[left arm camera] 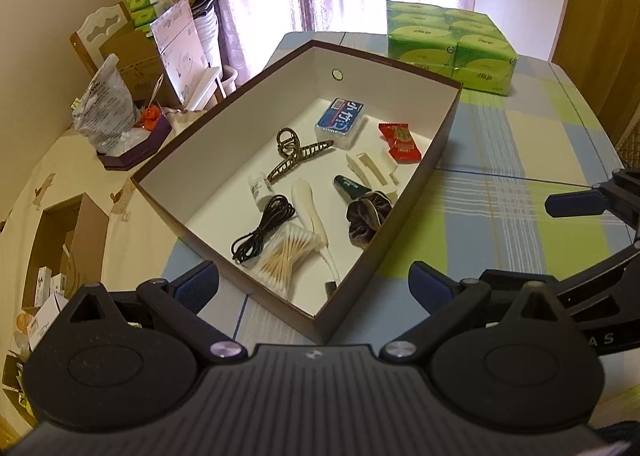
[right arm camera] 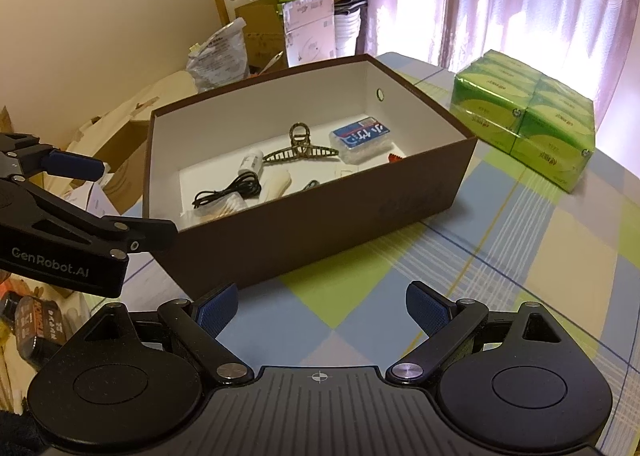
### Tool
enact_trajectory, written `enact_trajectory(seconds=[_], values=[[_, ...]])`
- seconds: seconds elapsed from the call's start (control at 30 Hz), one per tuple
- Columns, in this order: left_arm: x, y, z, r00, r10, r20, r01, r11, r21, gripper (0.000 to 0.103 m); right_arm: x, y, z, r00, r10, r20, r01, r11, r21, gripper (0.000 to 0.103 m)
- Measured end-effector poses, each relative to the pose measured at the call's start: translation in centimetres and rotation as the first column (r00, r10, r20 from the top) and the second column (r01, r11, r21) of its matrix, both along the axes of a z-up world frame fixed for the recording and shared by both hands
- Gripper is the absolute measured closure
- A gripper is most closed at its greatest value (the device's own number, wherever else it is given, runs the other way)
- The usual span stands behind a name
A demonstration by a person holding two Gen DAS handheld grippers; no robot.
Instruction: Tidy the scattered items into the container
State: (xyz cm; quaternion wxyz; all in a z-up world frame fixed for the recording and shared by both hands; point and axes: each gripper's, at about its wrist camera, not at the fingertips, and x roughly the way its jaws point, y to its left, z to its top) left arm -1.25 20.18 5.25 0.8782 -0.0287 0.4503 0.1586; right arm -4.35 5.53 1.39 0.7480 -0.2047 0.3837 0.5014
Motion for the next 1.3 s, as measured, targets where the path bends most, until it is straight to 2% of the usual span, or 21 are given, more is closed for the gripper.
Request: enact_trajectory(seconds=[1.3], values=[[0.6, -2.0, -1.9, 0.997, 0.057, -0.058, -0.058, 0.998, -0.009, 0.003, 1.4, -1.3, -1.6, 0.999, 0.041, -0.026, -0.042, 0.999, -0.029, 0.007]])
